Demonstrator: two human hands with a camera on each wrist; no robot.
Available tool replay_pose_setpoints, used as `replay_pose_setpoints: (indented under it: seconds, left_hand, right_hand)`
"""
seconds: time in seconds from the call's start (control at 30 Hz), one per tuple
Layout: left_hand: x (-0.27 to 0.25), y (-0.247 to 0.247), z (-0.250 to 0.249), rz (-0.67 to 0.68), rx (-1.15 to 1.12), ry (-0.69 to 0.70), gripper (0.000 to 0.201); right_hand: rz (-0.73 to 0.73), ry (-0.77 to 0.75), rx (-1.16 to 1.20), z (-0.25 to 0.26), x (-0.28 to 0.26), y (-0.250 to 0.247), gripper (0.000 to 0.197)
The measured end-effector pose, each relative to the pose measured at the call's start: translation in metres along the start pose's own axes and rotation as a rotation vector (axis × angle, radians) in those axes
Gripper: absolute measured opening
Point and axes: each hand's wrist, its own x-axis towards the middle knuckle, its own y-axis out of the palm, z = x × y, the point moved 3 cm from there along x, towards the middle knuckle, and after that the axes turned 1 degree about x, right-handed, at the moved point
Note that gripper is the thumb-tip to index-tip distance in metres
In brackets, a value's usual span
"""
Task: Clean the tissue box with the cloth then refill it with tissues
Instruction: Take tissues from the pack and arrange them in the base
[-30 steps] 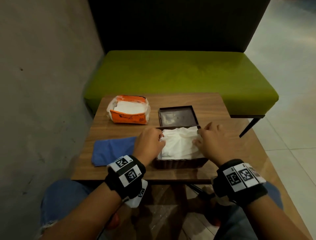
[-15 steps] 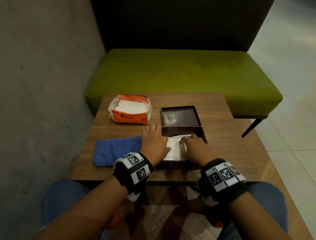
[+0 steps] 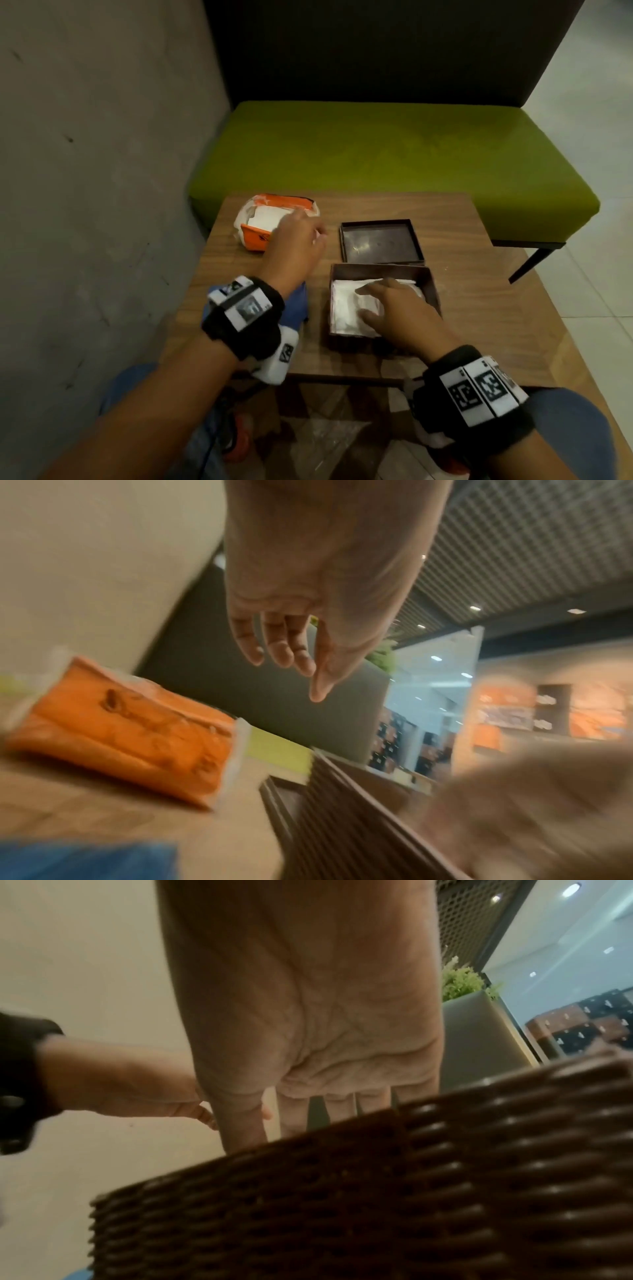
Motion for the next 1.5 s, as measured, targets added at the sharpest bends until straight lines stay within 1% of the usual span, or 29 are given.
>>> replay_pose_setpoints:
  seconds: [0.03,0.1,0.17,0.2,0.23,0.3,0.33,0.37,0.4,0.57,0.63,0.73,0.93,1.07,1.2,1.3,1.37,1.5]
  left_hand:
    - [0.014,-0.009,0.014,-0.024,-0.006,-0.037,0.017]
    - [0.039,-0.018,0.046,-0.012,0.065,-0.086,0.019]
    - [0.06,-0.017,0.075,0.05,0.093,-0.069,0.016]
    - [0.066,-0.01,0.088,0.116,0.103,-0.057,0.016]
    - [0.07,-0.002,0.097,0.203,0.126,-0.046,0.02]
    - [0.074,0.018,0.11,0.388,0.218,-0.025,0.036]
    - [0.075,0.027,0.114,0.459,0.289,0.002,0.042]
    - [0.077,0.034,0.115,0.499,0.351,0.046,0.047]
    - [0.077,0.038,0.116,0.509,0.391,0.074,0.049]
    - [0.079,0.047,0.119,0.502,0.425,0.158,0.048]
    - [0.079,0.048,0.119,0.493,0.426,0.188,0.041]
    - [0.082,0.045,0.12,0.459,0.412,0.184,0.03]
    - [0.082,0.046,0.116,0.441,0.484,0.228,0.023]
    - [0.084,0.047,0.112,0.387,0.481,0.232,0.017]
    - [0.083,0.046,0.112,0.328,0.431,0.233,0.016]
    - [0.083,0.044,0.114,0.247,0.344,0.222,0.014]
    - [0.084,0.04,0.113,0.195,0.295,0.217,0.019]
    - [0.089,0.027,0.107,0.087,0.237,0.269,0.031]
  right_hand:
    - [0.039,0.009,-0.008,-0.001,0.001,0.004,0.045]
    - [0.117,0.05,-0.023,-0.004,0.004,0.012,0.049]
    - [0.142,0.069,-0.022,-0.006,0.007,0.016,0.051]
    - [0.137,0.069,-0.009,-0.007,0.007,0.017,0.051]
    - [0.125,0.071,0.014,-0.007,0.007,0.018,0.05]
    - [0.091,0.074,0.07,-0.008,0.004,0.018,0.049]
    - [0.077,0.074,0.086,-0.008,0.002,0.017,0.048]
    - [0.065,0.073,0.091,-0.008,0.002,0.017,0.047]
    - [0.057,0.068,0.091,-0.008,0.002,0.016,0.047]
    - [0.059,0.069,0.102,-0.007,0.006,0.013,0.045]
    - [0.058,0.07,0.094,-0.006,0.005,0.014,0.045]
    - [0.055,0.072,0.085,-0.007,0.005,0.015,0.046]
    - [0.055,0.076,0.078,-0.007,0.004,0.015,0.046]
    - [0.046,0.081,0.085,-0.006,0.003,0.015,0.046]
    - [0.044,0.085,0.085,-0.006,0.003,0.015,0.046]
    - [0.047,0.083,0.082,-0.006,0.003,0.015,0.046]
    - [0.045,0.08,0.083,-0.006,0.003,0.015,0.046]
    - [0.047,0.078,0.084,-0.007,0.003,0.015,0.045]
